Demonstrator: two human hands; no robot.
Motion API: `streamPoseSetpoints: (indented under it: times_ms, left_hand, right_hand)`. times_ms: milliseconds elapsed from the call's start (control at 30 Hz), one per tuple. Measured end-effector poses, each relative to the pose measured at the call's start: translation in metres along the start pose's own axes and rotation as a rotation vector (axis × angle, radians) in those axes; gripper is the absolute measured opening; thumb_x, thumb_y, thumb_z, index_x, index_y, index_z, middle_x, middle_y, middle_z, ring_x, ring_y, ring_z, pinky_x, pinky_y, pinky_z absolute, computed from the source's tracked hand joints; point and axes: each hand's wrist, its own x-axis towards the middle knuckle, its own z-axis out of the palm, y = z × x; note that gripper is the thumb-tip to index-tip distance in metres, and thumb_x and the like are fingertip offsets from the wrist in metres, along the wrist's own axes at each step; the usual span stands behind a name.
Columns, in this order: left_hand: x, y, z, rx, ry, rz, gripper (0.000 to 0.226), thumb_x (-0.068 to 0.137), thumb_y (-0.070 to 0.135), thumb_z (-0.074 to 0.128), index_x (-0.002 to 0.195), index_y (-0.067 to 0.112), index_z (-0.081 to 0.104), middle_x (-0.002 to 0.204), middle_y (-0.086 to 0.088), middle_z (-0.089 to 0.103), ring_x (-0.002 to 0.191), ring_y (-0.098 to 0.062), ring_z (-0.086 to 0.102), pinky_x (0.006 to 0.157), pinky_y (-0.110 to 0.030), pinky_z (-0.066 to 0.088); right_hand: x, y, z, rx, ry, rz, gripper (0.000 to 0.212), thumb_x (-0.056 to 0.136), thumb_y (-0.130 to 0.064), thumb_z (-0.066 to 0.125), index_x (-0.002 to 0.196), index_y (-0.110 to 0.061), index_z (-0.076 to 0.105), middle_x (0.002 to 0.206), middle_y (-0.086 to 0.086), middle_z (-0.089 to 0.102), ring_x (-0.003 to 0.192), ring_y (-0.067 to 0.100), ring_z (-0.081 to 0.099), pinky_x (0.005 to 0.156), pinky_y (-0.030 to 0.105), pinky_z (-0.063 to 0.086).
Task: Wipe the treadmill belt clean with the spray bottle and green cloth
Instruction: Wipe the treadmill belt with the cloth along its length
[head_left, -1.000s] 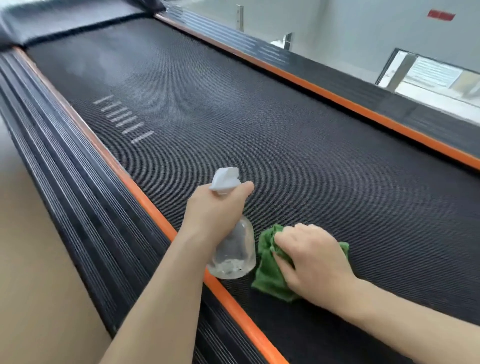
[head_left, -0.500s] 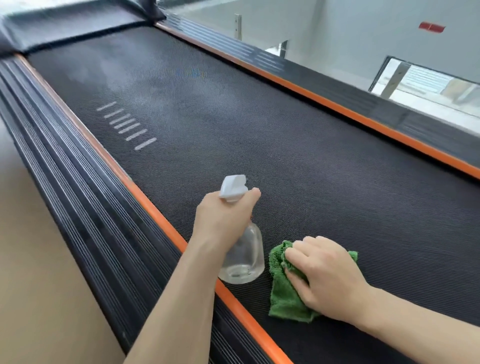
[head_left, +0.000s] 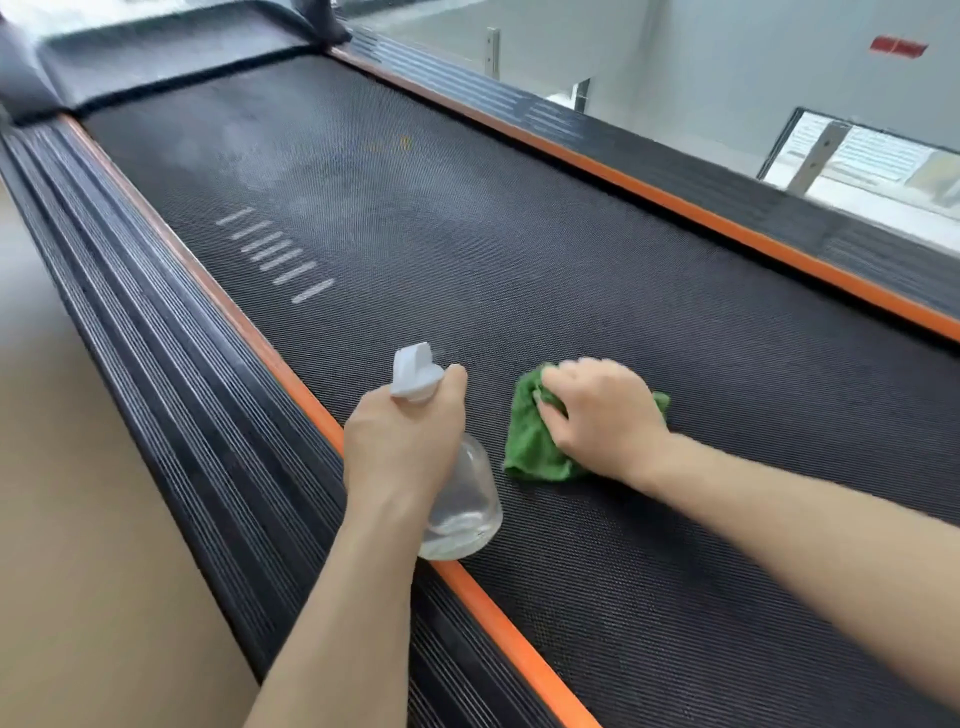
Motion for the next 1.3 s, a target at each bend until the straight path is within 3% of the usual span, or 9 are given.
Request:
streamPoseSetpoints:
  times_ms: [267, 400, 600, 700, 800, 867, 1133, 1233, 1300]
  left_hand:
    - [0.003, 0.002, 0.001, -0.088, -0.05, -0.047, 0.047, 0.068, 0.063, 0.066, 0.079, 0.018, 0.075, 0.084, -0.003, 0.075, 0.092, -0.032, 0.073, 0.096, -0.052, 0.058]
    - [0.004, 0.001, -0.003, -0.103, -0.024, -0.039, 0.043, 0.075, 0.06, 0.071, 0.08, 0.017, 0.076, 0.083, -0.003, 0.074, 0.09, -0.032, 0.072, 0.093, -0.052, 0.059]
    - [-0.002, 0.006, 0.0, 0.037, -0.062, 0.072, 0.042, 0.092, 0.051, 0.07, 0.07, 0.015, 0.065, 0.072, -0.001, 0.067, 0.084, -0.029, 0.066, 0.082, -0.041, 0.053]
    - [-0.003, 0.008, 0.004, 0.097, -0.087, 0.084, 0.042, 0.092, 0.052, 0.07, 0.071, 0.015, 0.066, 0.078, -0.004, 0.07, 0.093, -0.033, 0.069, 0.091, -0.045, 0.056]
    - [-0.002, 0.008, 0.006, 0.121, -0.094, 0.086, 0.044, 0.092, 0.053, 0.069, 0.068, 0.017, 0.063, 0.073, -0.003, 0.067, 0.087, -0.031, 0.068, 0.084, -0.043, 0.055]
    - [-0.001, 0.006, 0.005, 0.118, -0.092, 0.086, 0.042, 0.091, 0.053, 0.069, 0.072, 0.016, 0.068, 0.077, -0.003, 0.07, 0.087, -0.028, 0.067, 0.082, -0.04, 0.053]
    - [-0.012, 0.013, 0.006, 0.144, -0.083, 0.062, 0.039, 0.089, 0.05, 0.07, 0.079, 0.013, 0.075, 0.082, -0.005, 0.073, 0.09, -0.028, 0.068, 0.085, -0.04, 0.054]
    - [-0.017, 0.015, 0.007, 0.148, -0.083, 0.08, 0.038, 0.09, 0.049, 0.07, 0.08, 0.013, 0.075, 0.085, -0.006, 0.075, 0.093, -0.03, 0.069, 0.088, -0.041, 0.055]
    - [-0.021, 0.017, 0.008, 0.163, -0.101, 0.087, 0.038, 0.091, 0.048, 0.07, 0.079, 0.012, 0.075, 0.085, -0.007, 0.075, 0.093, -0.031, 0.069, 0.089, -0.041, 0.055]
  right_hand:
    - [0.093, 0.004, 0.029, -0.072, -0.002, 0.376, 0.024, 0.095, -0.032, 0.044, 0.088, -0.016, 0.059, 0.091, 0.006, 0.068, 0.085, 0.032, 0.062, 0.074, 0.038, 0.042]
    - [0.006, -0.035, 0.0, 0.087, -0.025, 0.045, 0.019, 0.083, -0.035, 0.05, 0.073, -0.019, 0.052, 0.073, 0.001, 0.06, 0.069, 0.027, 0.057, 0.065, 0.037, 0.04]
    - [-0.059, -0.021, -0.033, 0.139, -0.17, -0.386, 0.019, 0.084, -0.036, 0.058, 0.076, -0.02, 0.05, 0.074, -0.004, 0.053, 0.069, 0.02, 0.048, 0.065, 0.034, 0.038]
    - [0.005, 0.005, -0.005, 0.06, -0.056, -0.136, 0.021, 0.085, -0.034, 0.052, 0.07, -0.019, 0.049, 0.069, 0.002, 0.057, 0.065, 0.027, 0.055, 0.061, 0.034, 0.037]
    - [0.069, 0.027, 0.019, 0.004, -0.048, 0.267, 0.021, 0.09, -0.032, 0.047, 0.073, -0.021, 0.044, 0.078, 0.005, 0.064, 0.076, 0.032, 0.06, 0.065, 0.035, 0.035]
    - [0.08, 0.019, 0.022, -0.024, -0.055, 0.352, 0.019, 0.092, -0.031, 0.046, 0.077, -0.019, 0.049, 0.083, 0.005, 0.067, 0.08, 0.032, 0.06, 0.069, 0.037, 0.038]
    - [-0.089, -0.041, -0.036, 0.147, -0.067, -0.107, 0.019, 0.084, -0.034, 0.057, 0.073, -0.021, 0.048, 0.071, -0.002, 0.052, 0.068, 0.022, 0.047, 0.063, 0.038, 0.037]
    - [-0.074, -0.021, -0.032, 0.124, -0.101, -0.243, 0.02, 0.087, -0.034, 0.054, 0.075, -0.019, 0.051, 0.072, -0.002, 0.054, 0.067, 0.022, 0.05, 0.063, 0.037, 0.04]
    - [-0.034, -0.004, -0.015, 0.054, -0.045, -0.133, 0.021, 0.087, -0.033, 0.051, 0.075, -0.016, 0.054, 0.071, 0.003, 0.059, 0.067, 0.027, 0.055, 0.063, 0.038, 0.042]
